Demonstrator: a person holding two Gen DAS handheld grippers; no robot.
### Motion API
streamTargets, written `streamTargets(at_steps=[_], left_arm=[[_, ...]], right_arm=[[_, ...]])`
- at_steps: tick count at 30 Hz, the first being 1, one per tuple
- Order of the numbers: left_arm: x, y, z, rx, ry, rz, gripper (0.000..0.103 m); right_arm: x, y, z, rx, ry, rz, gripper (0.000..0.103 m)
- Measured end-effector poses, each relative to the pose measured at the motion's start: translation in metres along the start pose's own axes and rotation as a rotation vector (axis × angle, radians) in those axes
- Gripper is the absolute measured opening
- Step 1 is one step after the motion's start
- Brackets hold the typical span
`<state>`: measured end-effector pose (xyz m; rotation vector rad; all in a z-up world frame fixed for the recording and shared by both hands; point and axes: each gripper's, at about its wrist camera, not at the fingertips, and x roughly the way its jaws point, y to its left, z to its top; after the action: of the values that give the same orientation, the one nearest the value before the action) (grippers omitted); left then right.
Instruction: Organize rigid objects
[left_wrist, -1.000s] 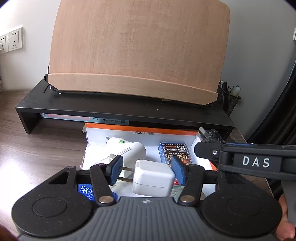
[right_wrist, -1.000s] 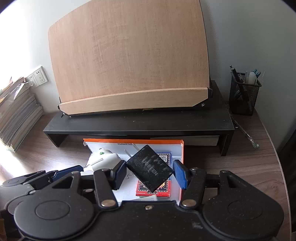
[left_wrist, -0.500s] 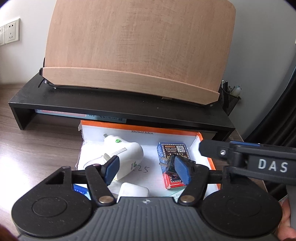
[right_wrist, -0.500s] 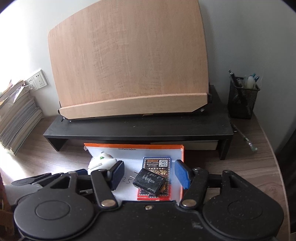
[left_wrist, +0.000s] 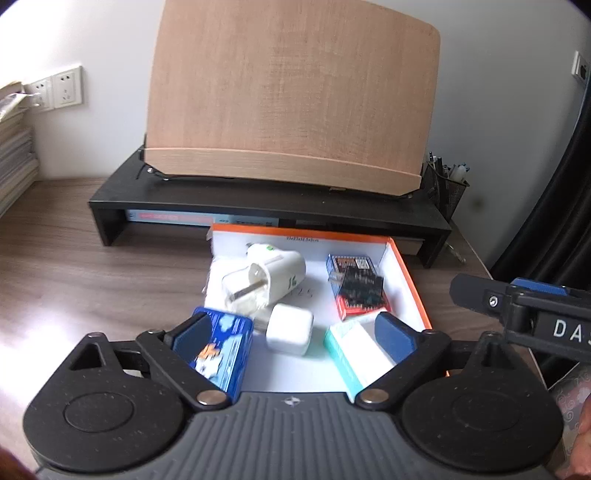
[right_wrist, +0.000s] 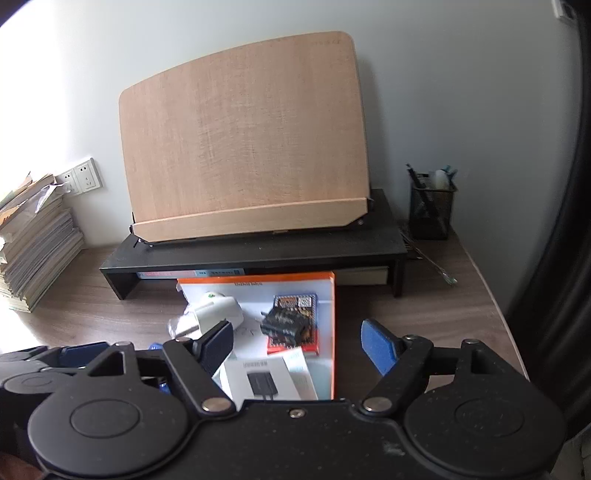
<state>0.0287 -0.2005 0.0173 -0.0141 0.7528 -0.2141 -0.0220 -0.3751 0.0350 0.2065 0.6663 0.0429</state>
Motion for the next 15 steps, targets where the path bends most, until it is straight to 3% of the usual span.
streamTargets(at_steps=[6,15], left_arm=[[-0.028,-0.005,-0.030,0.020,0.025,0.035,0.103],[-0.050,-0.011,-0.060,0.023,0.049,0.095,0.103]], right_arm=[[-0.039,-0.001,-0.039,0.002,-0.011,-0.046,0.091],[-0.067,-0.001,-0.076,0.005,0.018,-0.026,0.097]])
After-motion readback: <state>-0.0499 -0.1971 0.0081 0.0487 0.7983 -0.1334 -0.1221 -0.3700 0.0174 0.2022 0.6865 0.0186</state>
